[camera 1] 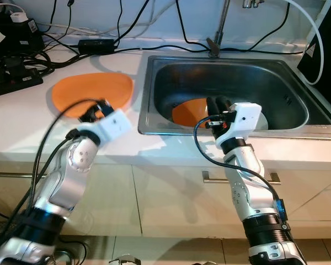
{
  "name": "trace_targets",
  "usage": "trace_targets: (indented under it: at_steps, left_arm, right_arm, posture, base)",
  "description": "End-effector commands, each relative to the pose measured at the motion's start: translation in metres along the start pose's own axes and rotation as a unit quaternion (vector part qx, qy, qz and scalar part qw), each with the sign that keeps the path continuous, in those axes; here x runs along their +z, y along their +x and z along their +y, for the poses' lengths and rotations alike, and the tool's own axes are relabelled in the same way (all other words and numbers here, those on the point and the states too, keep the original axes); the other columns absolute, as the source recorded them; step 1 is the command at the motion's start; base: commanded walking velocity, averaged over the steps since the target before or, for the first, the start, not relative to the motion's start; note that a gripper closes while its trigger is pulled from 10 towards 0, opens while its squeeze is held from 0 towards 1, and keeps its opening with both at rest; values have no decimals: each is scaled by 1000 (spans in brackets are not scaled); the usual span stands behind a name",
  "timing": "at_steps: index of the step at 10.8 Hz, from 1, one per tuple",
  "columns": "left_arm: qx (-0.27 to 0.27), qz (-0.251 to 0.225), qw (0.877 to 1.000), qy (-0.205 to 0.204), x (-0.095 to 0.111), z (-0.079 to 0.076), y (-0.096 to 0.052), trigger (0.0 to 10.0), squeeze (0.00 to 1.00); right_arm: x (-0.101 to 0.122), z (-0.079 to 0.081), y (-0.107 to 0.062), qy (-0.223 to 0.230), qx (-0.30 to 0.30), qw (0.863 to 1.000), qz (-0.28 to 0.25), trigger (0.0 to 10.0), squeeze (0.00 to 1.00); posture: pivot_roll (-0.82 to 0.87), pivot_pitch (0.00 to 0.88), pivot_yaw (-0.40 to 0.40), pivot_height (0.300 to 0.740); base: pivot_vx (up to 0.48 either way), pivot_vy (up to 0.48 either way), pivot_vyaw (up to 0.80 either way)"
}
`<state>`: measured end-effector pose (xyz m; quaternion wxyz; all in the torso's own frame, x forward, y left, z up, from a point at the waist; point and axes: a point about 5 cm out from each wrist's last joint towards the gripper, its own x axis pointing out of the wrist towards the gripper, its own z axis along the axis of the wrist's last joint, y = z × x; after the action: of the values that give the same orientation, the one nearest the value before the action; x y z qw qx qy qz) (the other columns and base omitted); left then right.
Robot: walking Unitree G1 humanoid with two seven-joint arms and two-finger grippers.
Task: Kitchen organization
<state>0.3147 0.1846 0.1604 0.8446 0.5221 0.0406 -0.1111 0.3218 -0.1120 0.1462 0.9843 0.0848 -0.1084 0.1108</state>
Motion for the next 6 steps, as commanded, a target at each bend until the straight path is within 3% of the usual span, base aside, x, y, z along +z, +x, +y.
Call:
trace_targets:
  at_steps: [1, 4, 6]
  left_arm:
    - [-14, 7, 999, 34, 0, -1, -2, 10000, 0]
    - [-37, 58, 992, 101, -13, 8, -4, 10000, 0]
    - [-50, 70, 989, 123, -16, 13, 3, 10000, 0]
  right_arm:
    - [-3, 1, 1, 4, 2, 1000, 12, 10000, 0]
    - [-4, 4, 3, 9, 2, 1000, 15, 10000, 0]
    - [-4, 3, 3, 11, -2, 1000, 16, 10000, 0]
  posture:
    - [118, 0, -5, 740]
    - [117, 0, 0, 740]
    - [114, 0, 1, 740]
  base:
    - [0, 0, 0]
    - [0, 0, 0]
    - [0, 0, 0]
